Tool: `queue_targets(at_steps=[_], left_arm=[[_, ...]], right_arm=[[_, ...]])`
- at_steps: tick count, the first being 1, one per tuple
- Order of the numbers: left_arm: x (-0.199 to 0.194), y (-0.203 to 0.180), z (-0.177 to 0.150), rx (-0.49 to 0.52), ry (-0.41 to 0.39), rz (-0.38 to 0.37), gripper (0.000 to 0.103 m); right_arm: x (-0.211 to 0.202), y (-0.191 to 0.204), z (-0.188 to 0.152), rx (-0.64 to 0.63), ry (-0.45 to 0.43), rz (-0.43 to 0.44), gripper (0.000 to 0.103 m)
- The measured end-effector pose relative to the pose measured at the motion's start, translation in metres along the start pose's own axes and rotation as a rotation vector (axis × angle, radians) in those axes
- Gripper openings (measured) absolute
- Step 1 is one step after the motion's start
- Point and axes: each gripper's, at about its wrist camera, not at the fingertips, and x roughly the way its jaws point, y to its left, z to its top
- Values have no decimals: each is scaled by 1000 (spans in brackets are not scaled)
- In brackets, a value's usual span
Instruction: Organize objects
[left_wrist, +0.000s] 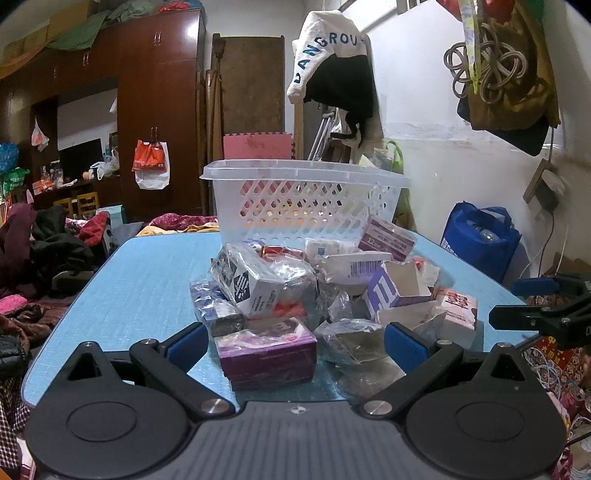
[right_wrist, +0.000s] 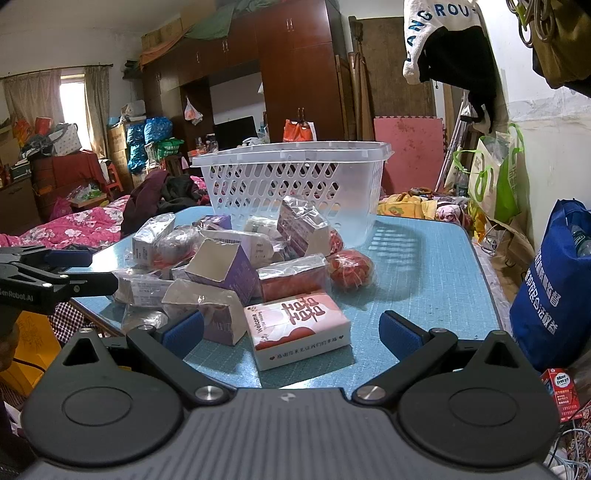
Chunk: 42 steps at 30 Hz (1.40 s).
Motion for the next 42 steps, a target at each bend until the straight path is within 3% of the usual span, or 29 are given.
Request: queue_targets(at_steps=[33, 38, 42], left_arm=[[10, 11, 3, -51, -1, -34, 102], [8, 6, 4, 0, -44, -25, 102], [3, -1, 6, 78, -135, 39, 103]], right_arm=[[0, -3, -1, 3, 8, 0, 103], [0, -2, -1, -2, 7, 2, 103], [-3, -1, -1, -7, -20, 9, 103]])
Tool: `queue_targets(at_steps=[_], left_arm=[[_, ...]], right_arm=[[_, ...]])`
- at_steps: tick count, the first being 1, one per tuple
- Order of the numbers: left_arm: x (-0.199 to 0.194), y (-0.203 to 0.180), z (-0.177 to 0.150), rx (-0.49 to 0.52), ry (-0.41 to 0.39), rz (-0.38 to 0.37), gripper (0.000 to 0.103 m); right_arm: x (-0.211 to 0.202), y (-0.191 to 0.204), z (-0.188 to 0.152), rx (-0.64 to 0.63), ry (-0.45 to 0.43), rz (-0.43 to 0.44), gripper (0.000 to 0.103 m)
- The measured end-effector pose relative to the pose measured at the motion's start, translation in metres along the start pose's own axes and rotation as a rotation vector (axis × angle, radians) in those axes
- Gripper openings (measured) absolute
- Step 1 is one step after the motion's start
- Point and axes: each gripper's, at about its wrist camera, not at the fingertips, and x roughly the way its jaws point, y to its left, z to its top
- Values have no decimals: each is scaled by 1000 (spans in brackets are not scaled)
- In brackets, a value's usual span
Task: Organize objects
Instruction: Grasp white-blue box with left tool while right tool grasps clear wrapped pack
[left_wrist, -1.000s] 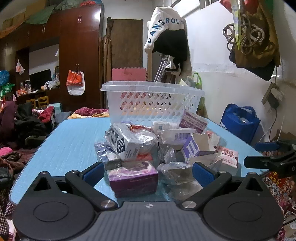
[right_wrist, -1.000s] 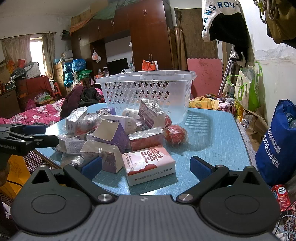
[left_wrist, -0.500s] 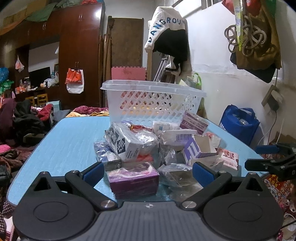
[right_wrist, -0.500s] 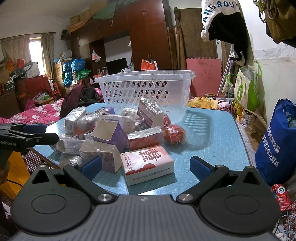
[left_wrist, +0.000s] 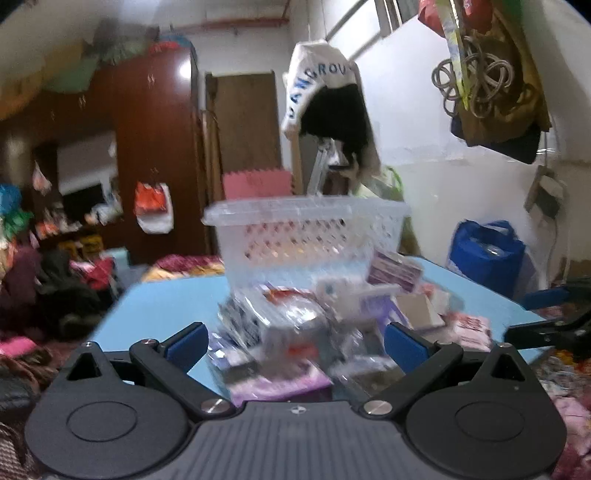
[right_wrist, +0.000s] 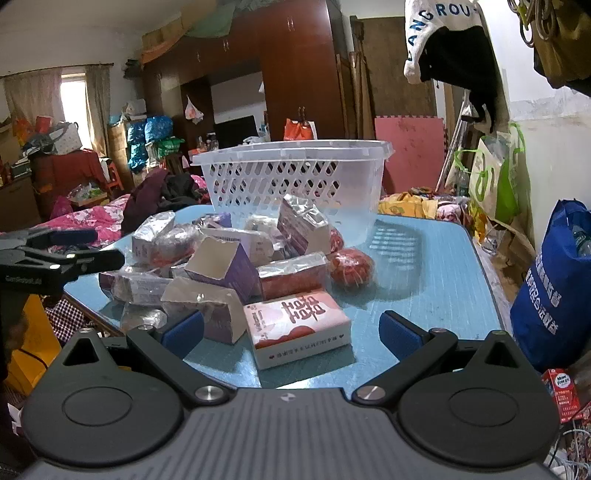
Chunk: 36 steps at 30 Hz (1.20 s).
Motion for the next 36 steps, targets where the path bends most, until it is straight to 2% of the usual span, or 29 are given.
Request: queue_targets(at_steps=[6, 10, 15, 18, 25, 29, 31, 32, 33, 36], left_arm=[[0, 8, 1, 1, -43, -2, 103], [-1, 11, 3, -35, -3, -52, 103], [3, 14, -4, -85, 44, -120, 103], [4, 4, -7, -65, 53, -144, 103], [2, -10, -10, -3, 40, -156, 99], [11, 10, 1, -55, 6, -124, 97], [25, 24, 8, -80, 4, -137, 97], [34, 29, 10, -79, 18, -139, 95], [45, 33, 11, -85, 44, -141, 93], [71, 47, 7, -163, 120, -185, 86]], right_arm=[[-12, -8, 2, 63, -158, -23, 103], [-8, -11, 6, 53, -104, -40, 103], [16, -9, 20, 36, -74, 29, 103], [38, -8, 33, 7, -52, 16, 103], [74, -22, 56, 45, -34, 22, 103], [92, -24, 63, 44, 4, 31, 90], [101, -22, 65, 16, 31, 36, 83], [106, -20, 65, 3, 55, 38, 82], [110, -19, 65, -5, 74, 44, 76], [110, -22, 62, 12, 81, 72, 63]])
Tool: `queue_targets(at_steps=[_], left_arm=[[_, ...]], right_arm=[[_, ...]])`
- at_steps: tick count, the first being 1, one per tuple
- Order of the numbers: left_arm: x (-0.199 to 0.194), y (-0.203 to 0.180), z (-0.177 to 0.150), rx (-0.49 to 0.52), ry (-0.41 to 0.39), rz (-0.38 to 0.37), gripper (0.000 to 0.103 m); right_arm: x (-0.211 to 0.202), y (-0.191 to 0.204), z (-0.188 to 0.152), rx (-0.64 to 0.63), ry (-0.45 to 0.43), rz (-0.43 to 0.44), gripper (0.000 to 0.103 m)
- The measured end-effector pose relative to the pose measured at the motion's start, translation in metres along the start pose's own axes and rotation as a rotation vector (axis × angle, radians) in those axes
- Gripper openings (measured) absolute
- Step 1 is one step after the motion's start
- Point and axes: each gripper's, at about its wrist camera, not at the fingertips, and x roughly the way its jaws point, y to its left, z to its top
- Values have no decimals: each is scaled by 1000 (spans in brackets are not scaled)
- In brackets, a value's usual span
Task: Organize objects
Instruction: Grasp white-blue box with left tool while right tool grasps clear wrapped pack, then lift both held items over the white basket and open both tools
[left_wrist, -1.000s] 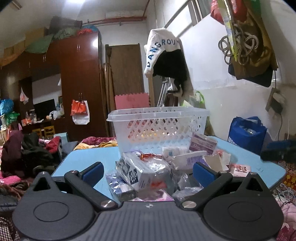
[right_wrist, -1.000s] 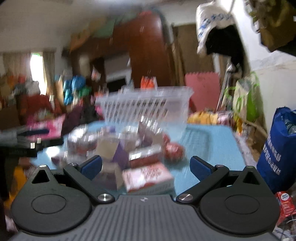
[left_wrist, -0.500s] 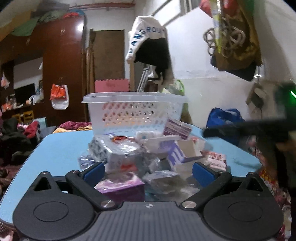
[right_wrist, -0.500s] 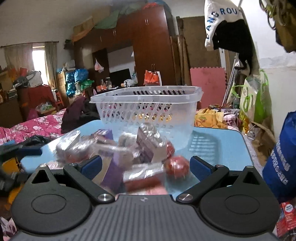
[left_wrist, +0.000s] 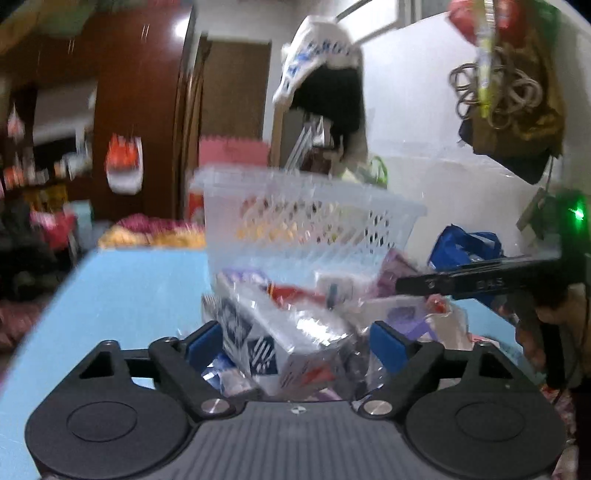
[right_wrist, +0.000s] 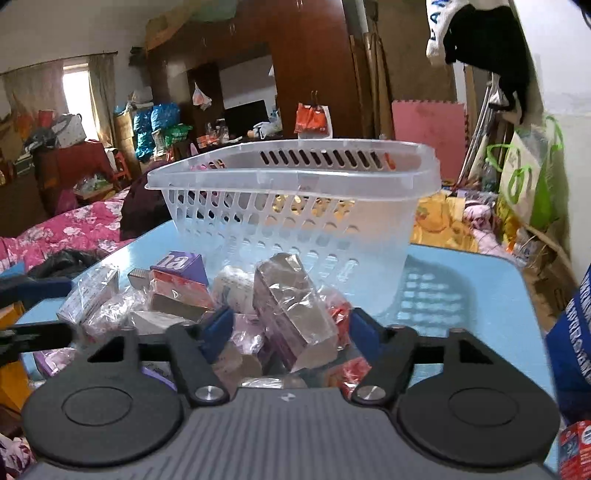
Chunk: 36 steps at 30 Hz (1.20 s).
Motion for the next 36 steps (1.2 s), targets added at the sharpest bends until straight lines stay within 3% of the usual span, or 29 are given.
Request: queue_targets(at_steps=[5, 10, 11, 12, 19, 21, 23, 26, 32, 36], left_arm=[[7, 12, 1, -67, 7, -12, 74], [5, 20, 4, -96, -5, -32, 61], [5, 22, 5, -99, -3, -33, 52], [5, 23, 5, -102, -3, -32, 50], [14, 23, 6, -75, 49, 2, 50], [13, 20, 5, -66, 42, 6, 50], [10, 19, 6, -62, 30, 10, 42], [5, 22, 12, -67, -1, 16, 42], [-7, 26, 43, -106, -98, -36, 41], [4, 17, 91, -105, -149, -65, 41]], right_arm=[[-5, -1, -1, -24, 20, -14, 38], [-10, -5, 3, -15, 0, 1, 36], [-9, -4, 5, -21, -2, -4, 36], [-10, -3, 6, -24, -5, -5, 36], [-12, -1, 10, -30, -13, 2, 36], [-12, 0, 10, -31, -15, 1, 36], [-14, 0, 10, -30, -26, -3, 36], [-23, 1, 12, -30, -52, -1, 36], [-52, 8, 32, -43, -153, -4, 35], [-55, 15, 69, -69, -219, -15, 35]])
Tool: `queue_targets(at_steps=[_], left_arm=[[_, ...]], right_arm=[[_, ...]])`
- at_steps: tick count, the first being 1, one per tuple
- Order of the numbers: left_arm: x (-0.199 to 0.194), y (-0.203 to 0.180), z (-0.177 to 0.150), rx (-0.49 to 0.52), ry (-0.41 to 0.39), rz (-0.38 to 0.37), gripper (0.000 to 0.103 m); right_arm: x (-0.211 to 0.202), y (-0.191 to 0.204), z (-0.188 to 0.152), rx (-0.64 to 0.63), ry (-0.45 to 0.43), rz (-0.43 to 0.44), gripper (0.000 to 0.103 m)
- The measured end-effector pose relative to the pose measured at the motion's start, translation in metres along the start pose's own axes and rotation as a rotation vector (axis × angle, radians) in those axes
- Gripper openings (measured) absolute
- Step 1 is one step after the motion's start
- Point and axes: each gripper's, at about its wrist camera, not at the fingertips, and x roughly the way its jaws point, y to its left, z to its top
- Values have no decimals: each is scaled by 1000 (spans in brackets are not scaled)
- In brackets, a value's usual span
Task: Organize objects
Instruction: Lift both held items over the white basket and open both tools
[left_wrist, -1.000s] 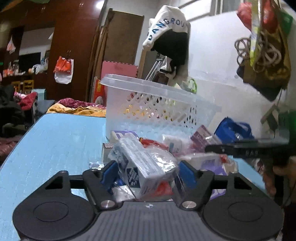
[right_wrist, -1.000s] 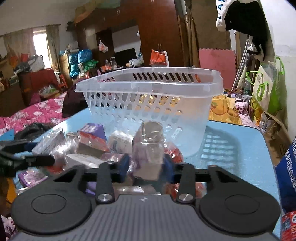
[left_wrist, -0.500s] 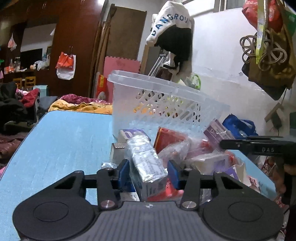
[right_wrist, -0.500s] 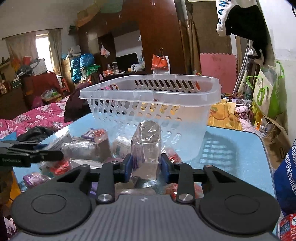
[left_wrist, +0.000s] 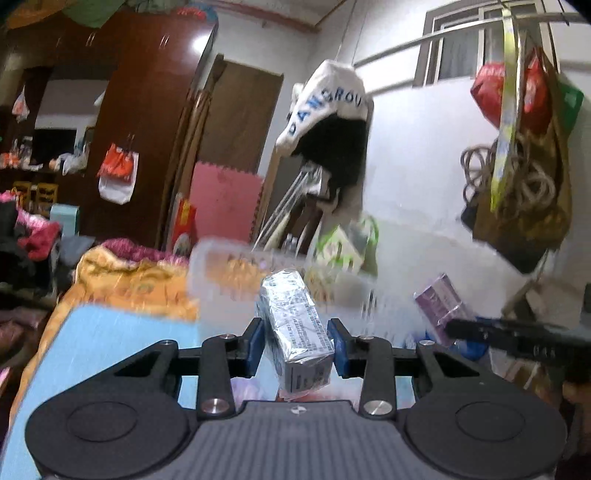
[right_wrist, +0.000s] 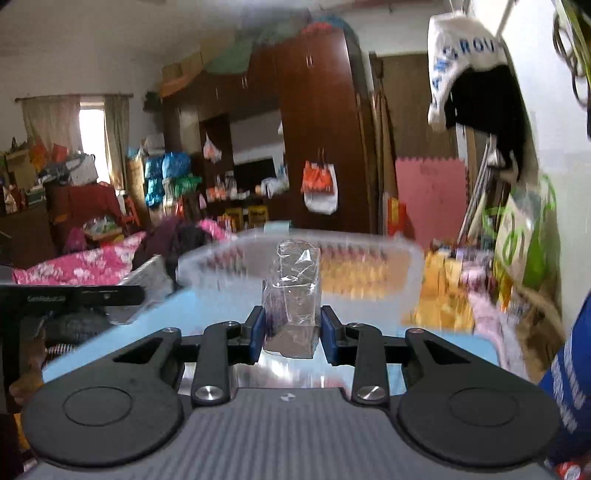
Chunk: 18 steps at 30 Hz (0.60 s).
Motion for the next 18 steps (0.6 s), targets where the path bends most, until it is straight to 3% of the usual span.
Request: queue_targets(at_steps=[4, 7, 9, 10, 11, 12, 13, 15, 18], left_arm=[[47, -11, 39, -2, 28, 12, 41], [82, -10, 46, -7, 86, 44, 42], [106, -8, 44, 12, 136, 84, 49], [113, -7, 42, 22, 145, 123, 65], [117, -6, 40, 22, 147, 160, 73], [117, -5, 38, 19, 153, 170, 74], [113, -4, 38, 13, 157, 151, 74], [93, -2, 33, 14, 145, 100, 74], [42, -4, 21, 43, 88, 94, 77]], right_arm=[[35, 5, 31, -44, 8, -44, 35], [72, 2, 37, -48, 82, -80, 35], [88, -2, 33, -49, 114, -88, 40], [94, -2, 31, -53, 132, -100, 56], [97, -4, 28, -56, 147, -121, 67], [96, -3, 26, -61, 144, -137, 87], [92, -3, 24, -68, 134, -149, 94], [73, -3, 20, -78, 121, -144, 94], [35, -5, 9, -85, 112, -116, 103]])
